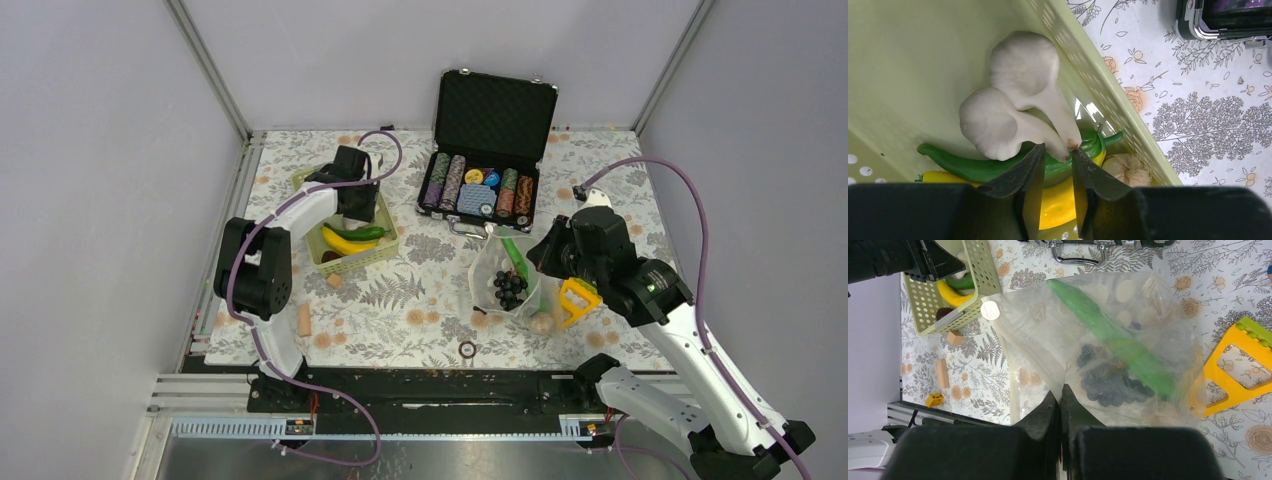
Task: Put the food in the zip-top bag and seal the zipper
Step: Pick up the fake vegetable from the bin.
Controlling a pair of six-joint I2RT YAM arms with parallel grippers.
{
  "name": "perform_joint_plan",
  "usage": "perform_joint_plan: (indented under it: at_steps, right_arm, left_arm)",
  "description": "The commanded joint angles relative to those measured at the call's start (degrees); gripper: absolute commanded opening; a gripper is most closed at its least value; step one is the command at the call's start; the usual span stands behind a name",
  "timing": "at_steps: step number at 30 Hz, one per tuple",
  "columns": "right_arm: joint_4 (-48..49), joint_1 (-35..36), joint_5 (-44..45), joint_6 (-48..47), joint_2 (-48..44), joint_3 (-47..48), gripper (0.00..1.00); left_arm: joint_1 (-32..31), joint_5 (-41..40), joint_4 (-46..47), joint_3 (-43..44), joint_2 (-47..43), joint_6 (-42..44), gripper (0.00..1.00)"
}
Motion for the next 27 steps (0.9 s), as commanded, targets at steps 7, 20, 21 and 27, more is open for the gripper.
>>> perform_joint_plan:
  at_steps: [7,20,21,27]
  right_arm:
    - [1.63,-0.39,1.25,-0.25,-1.46,-0.08,0.0]
    - [1.61,-0.4,1.07,-0.87,-2.67,-0.89,0.0]
    - [1.58,-0.39,1.02,-0.88,-2.8,-0.81,0.0]
    - [1.58,-0.39,0.57,-1.03,-2.41,-0.46,0.0]
  left_arm:
    - [-0.6,-3.95,2.75,1.97,-4.53,-0.27,0.03]
    - [-0.61,-13.14,2.74,-2.34,-22.31,-8.84,0.0]
    - [-0.56,-13.12,2.5,-2.63,-24.22,-9.77,0.0]
    - [-1.1,0.16,4.51,-5.17,-34.98,-12.63,0.0]
